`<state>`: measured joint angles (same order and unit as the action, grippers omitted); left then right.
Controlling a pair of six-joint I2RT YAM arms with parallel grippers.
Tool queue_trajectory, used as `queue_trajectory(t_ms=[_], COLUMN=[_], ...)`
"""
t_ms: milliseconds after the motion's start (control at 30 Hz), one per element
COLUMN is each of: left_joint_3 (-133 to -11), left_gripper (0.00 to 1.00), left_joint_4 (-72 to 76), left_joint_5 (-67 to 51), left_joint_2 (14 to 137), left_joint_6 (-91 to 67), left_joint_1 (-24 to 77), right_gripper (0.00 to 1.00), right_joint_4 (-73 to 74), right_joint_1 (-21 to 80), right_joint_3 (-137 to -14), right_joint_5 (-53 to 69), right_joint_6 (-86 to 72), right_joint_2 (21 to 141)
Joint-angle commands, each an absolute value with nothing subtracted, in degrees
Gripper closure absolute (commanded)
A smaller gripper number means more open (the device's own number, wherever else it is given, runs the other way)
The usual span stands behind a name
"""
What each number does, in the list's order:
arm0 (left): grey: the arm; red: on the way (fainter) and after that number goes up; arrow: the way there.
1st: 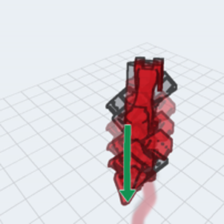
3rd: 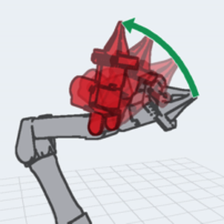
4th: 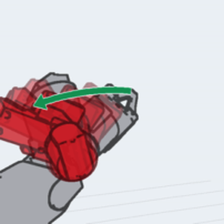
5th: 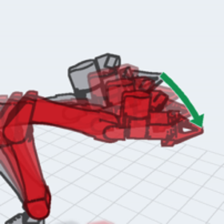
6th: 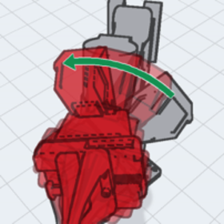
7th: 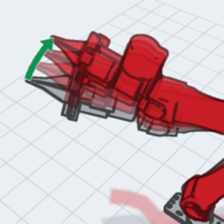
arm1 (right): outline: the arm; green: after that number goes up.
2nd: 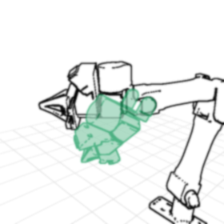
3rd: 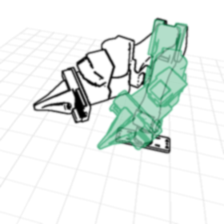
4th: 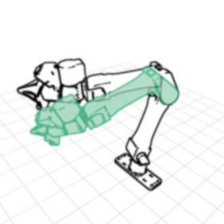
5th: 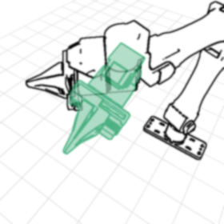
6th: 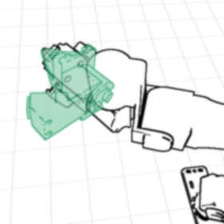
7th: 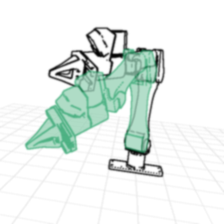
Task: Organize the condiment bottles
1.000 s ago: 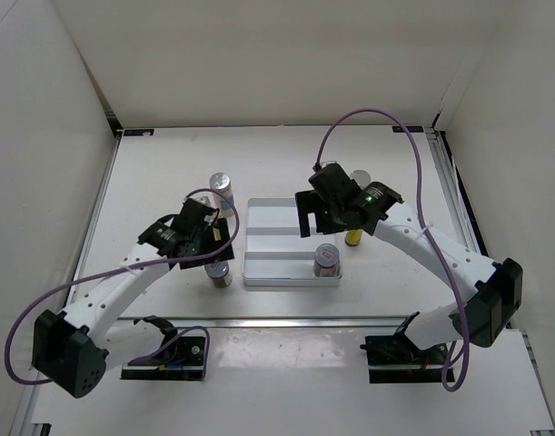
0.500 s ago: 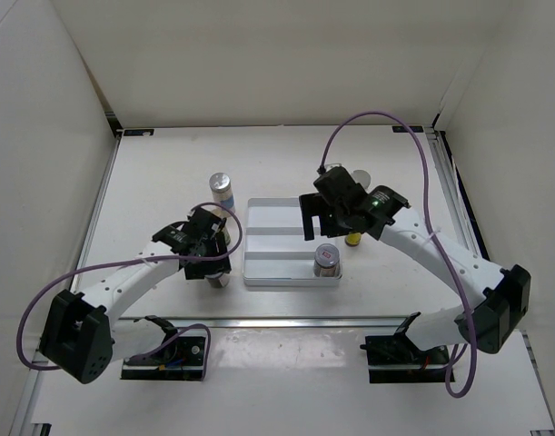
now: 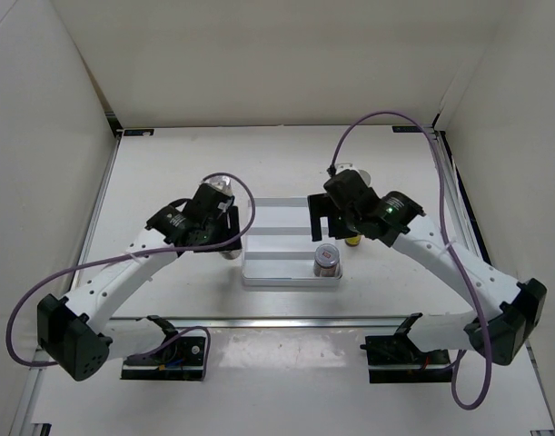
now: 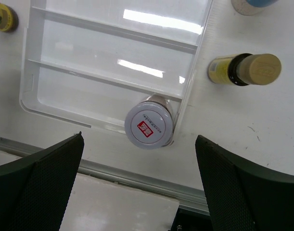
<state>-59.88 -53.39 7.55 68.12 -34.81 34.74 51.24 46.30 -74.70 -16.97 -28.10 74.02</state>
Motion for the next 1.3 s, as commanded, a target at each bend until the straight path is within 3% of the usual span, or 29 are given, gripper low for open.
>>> queue_trajectory(t_ms=[0, 433, 833, 1067, 1100, 1267], left_joint_3=[-65.47, -62.84, -61.17, -61.17, -61.87, -71.25], left_gripper=[0.54, 0.52, 0.42, 0.1, 0.0, 0.0], left_joint_4=[-53.61, -40.7, -38.76, -38.76, -39.37, -44.2], left_joint_5=[8.96, 5.02, 2.81, 2.81, 3.51, 7.46], left_joint_2=[68.81, 80.41, 85.34, 85.35, 85.34, 81.39], left_joint_6=[-32.35, -30.32, -30.85, -31.38, -31.38, -28.83], left_joint_1=[39.19, 45.26, 45.79, 46.32, 46.32, 46.85], right_gripper=[0.0, 0.0, 0.0, 0.0, 0.0, 0.0], right_joint_4=[51.5, 53.17, 53.7, 53.7, 53.7, 53.09], right_joint_1=[46.58, 45.53, 45.53, 45.53, 45.53, 45.53], right_joint_3=[-73.13, -70.66, -68.64, -68.64, -68.64, -67.32], right_joint_5=[-20.56, -22.15, -22.15, -22.15, -22.15, -24.78], right_joint_6=[-28.3, -28.3, -28.92, -29.44, -29.44, -29.44], right_joint_2=[70.05, 65.74, 64.6, 64.6, 65.12, 64.6])
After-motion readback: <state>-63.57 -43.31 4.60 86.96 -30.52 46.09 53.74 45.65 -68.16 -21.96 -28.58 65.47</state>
